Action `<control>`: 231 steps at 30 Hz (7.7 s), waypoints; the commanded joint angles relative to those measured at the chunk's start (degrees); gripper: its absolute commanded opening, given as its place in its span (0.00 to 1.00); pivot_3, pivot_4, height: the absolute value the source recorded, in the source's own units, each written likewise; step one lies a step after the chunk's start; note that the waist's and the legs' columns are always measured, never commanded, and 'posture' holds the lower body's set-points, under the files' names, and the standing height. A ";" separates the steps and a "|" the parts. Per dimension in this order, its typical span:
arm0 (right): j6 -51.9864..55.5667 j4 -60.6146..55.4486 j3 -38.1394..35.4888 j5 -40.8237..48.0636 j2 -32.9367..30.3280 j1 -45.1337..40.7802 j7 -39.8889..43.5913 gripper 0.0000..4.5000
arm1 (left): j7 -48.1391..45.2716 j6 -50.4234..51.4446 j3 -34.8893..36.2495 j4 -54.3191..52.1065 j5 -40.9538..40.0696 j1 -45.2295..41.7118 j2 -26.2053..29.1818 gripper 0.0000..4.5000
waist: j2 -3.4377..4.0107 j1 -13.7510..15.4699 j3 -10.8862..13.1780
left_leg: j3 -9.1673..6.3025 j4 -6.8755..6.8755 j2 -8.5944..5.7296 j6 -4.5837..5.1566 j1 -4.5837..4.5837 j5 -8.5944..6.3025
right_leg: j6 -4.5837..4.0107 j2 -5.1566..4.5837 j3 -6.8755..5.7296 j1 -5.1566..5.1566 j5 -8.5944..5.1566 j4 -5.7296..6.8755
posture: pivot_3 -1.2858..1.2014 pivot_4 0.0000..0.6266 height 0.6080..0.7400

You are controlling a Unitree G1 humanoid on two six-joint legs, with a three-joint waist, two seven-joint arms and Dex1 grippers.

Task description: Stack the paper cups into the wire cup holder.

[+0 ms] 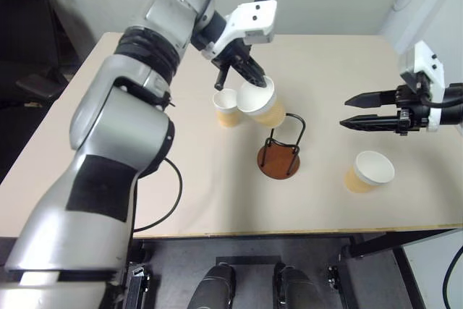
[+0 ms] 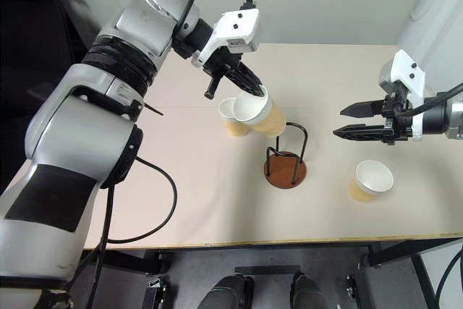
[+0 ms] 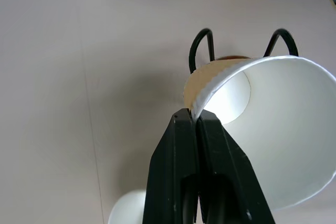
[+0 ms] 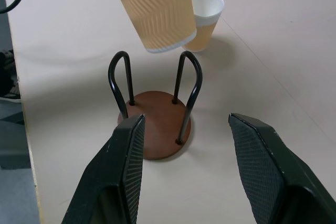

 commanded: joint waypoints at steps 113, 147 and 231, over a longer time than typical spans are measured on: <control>-21.08 -4.33 1.57 -18.58 -10.13 27.76 -0.88 0.56 | -1.66 22.66 15.83 -48.52 -27.34 30.99 21.50 0.99 | 0.25 -0.96 -0.07 | 0.15 0.88 0.13 0.46 0.91 -0.37 | -0.15 0.11 0.17 1.00 0.14 0.12 | 0.52 0.24 1.00; -16.13 -4.41 5.56 -19.35 -3.90 0.47 6.41 0.01 | -1.66 5.30 10.40 -40.98 -26.82 36.86 34.29 1.00 | 0.27 -1.43 -0.07 | 0.03 0.69 0.20 0.05 0.72 -0.70 | -0.50 0.25 0.17 0.64 -0.05 0.07 | 0.52 0.24 1.00; -5.96 -11.22 15.56 -18.41 17.87 -14.46 6.51 0.92 | -1.66 4.63 8.34 -39.30 -27.45 34.66 31.99 1.00 | 0.25 -1.41 -0.08 | -0.39 0.00 0.26 -0.71 0.71 -0.34 | -1.09 0.37 -0.09 0.30 -0.32 0.22 | 0.52 0.24 1.00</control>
